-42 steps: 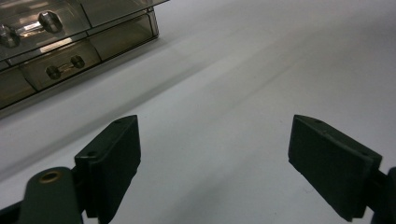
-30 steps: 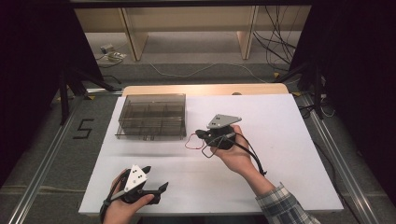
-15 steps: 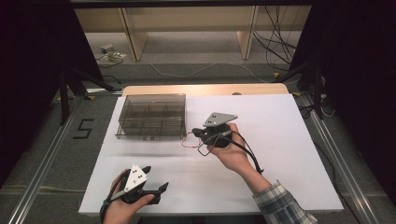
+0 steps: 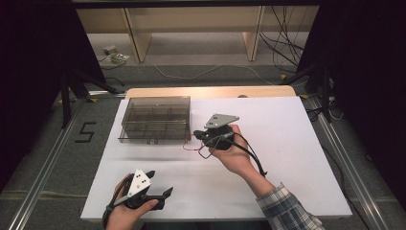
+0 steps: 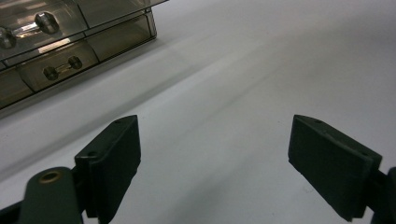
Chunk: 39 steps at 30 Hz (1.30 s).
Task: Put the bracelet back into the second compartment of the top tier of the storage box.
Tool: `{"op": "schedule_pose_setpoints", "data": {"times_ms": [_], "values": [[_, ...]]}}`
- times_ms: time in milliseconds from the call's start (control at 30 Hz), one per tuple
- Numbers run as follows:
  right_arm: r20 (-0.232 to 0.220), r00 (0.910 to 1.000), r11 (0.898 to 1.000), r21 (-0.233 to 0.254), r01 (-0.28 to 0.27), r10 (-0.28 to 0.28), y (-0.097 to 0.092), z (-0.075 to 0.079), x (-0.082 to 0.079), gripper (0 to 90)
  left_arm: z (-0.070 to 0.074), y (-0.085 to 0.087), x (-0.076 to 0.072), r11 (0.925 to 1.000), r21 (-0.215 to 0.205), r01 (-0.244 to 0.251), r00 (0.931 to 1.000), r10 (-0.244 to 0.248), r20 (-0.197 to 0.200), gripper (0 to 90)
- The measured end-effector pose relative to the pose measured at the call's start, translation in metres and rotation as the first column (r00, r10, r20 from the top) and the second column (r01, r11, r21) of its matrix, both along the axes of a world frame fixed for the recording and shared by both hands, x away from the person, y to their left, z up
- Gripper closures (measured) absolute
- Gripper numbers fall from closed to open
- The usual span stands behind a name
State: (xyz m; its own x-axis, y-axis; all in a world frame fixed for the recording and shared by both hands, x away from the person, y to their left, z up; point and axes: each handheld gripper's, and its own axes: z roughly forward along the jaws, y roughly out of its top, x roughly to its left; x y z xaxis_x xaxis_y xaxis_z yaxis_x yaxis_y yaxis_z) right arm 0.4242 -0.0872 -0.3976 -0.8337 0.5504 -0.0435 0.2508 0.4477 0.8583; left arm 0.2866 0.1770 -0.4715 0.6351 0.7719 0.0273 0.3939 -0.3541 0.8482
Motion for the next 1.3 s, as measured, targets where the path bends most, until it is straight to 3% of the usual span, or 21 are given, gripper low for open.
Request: {"op": "schedule_pose_setpoints", "data": {"times_ms": [1300], "values": [[0.011, 0.9998, 1.0, -0.005, -0.018, 0.018, 0.023, 0.01, 0.011, 90.0, 0.0, -0.001, -0.001, 1.0, -0.001, 0.007, 1.0, -0.007, 0.002, 17.0]]}}
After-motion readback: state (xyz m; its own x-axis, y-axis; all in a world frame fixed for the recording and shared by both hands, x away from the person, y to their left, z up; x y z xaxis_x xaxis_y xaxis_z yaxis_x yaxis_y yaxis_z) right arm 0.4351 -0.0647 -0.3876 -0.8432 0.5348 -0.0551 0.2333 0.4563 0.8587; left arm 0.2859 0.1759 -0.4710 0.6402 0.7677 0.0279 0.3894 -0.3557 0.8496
